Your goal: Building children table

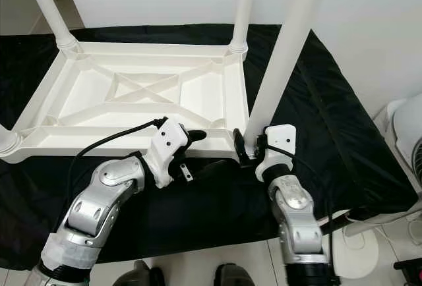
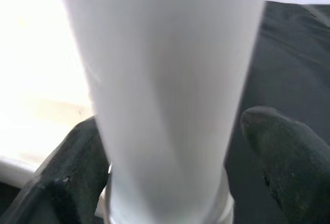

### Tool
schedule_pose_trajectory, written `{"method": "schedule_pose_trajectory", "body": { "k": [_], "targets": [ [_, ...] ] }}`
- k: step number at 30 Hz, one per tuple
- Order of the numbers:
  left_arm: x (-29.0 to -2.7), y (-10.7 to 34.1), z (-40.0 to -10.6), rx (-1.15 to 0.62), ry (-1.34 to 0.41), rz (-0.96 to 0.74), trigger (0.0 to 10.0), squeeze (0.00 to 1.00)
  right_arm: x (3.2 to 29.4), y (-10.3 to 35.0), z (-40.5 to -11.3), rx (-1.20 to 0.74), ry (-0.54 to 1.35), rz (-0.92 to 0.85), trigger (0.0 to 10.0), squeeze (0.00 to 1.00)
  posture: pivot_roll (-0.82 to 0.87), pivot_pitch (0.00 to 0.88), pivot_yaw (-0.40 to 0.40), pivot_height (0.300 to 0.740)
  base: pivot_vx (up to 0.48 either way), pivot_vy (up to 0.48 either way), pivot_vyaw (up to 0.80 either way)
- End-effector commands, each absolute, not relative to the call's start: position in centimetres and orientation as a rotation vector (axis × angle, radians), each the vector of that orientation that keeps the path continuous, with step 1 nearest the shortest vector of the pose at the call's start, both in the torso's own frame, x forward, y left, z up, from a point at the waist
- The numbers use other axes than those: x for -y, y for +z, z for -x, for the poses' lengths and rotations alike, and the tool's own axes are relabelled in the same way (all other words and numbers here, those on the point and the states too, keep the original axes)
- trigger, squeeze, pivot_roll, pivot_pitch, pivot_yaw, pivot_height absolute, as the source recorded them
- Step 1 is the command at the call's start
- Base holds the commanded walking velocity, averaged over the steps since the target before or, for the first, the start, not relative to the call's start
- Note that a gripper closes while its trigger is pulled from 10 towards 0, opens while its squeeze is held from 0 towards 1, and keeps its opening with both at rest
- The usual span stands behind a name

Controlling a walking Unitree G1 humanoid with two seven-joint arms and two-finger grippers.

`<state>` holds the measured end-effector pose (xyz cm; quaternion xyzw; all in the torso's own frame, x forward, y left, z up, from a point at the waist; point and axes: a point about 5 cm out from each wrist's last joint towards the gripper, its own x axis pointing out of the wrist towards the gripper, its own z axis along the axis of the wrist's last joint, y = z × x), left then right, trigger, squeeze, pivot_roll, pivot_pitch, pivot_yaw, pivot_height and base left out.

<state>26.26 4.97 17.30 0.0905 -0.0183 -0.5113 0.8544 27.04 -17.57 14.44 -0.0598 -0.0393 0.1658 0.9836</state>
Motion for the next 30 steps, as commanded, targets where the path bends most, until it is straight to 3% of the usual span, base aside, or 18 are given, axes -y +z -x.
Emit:
{"method": "schedule_pose_trajectory", "body": {
  "k": [1, 14, 15, 16, 17, 18, 29, 30],
  "targets": [
    [-5.1, 17.0, -26.3, 0.031, -1.045, -0.186, 10.0, 0.0, 17.2, 14.3, -27.0, 0.087, 0.426, 0.124, 10.0, 0.0, -0.13, 0.075, 0.043, 0.74, 0.0, 0.0, 0.0],
    [-5.1, 16.6, -25.6, -0.003, -1.15, -0.242, 10.0, 0.0, 16.9, 14.9, -29.6, 0.084, 0.649, 0.203, 9.8, 0.0, -0.12, 0.065, 0.058, 0.74, 0.0, 0.0, 0.0],
    [-5.2, 16.5, -25.7, -0.004, -1.146, -0.247, 10.0, 0.0, 17.1, 14.9, -29.7, 0.084, 0.656, 0.202, 4.0, 0.0, -0.12, 0.066, 0.055, 0.74, 0.0, 0.0, 0.0],
    [-5.2, 16.5, -25.7, -0.004, -1.146, -0.247, 10.0, 0.0, 17.1, 14.9, -29.7, 0.084, 0.656, 0.202, 4.0, 0.0, -0.12, 0.066, 0.055, 0.74, 0.0, 0.0, 0.0],
    [-5.2, 16.6, -25.7, -0.004, -1.144, -0.245, 10.0, 0.0, 17.2, 14.9, -29.8, 0.082, 0.662, 0.194, 3.3, 0.0, -0.12, 0.067, 0.051, 0.74, 0.0, 0.0, 0.0],
    [-5.3, 16.6, -25.7, -0.001, -1.14, -0.243, 10.0, 0.0, 17.5, 14.8, -29.9, 0.079, 0.669, 0.198, 0.0, 0.0, -0.11, 0.069, 0.049, 0.74, 0.0, 0.0, 0.0],
    [-5.0, 16.8, -25.8, 0.011, -1.136, -0.23, 10.0, 0.0, 18.2, 14.3, -29.6, 0.081, 0.665, 0.175, 0.0, 0.0, -0.14, 0.082, 0.041, 0.74, 0.0, 0.0, 0.0],
    [-5.0, 16.8, -25.9, 0.013, -1.134, -0.229, 10.0, 0.0, 18.3, 14.5, -29.6, 0.094, 0.627, 0.165, 10.0, 0.0, -0.14, 0.084, 0.043, 0.74, 0.0, 0.0, 0.0]
  ]
}}
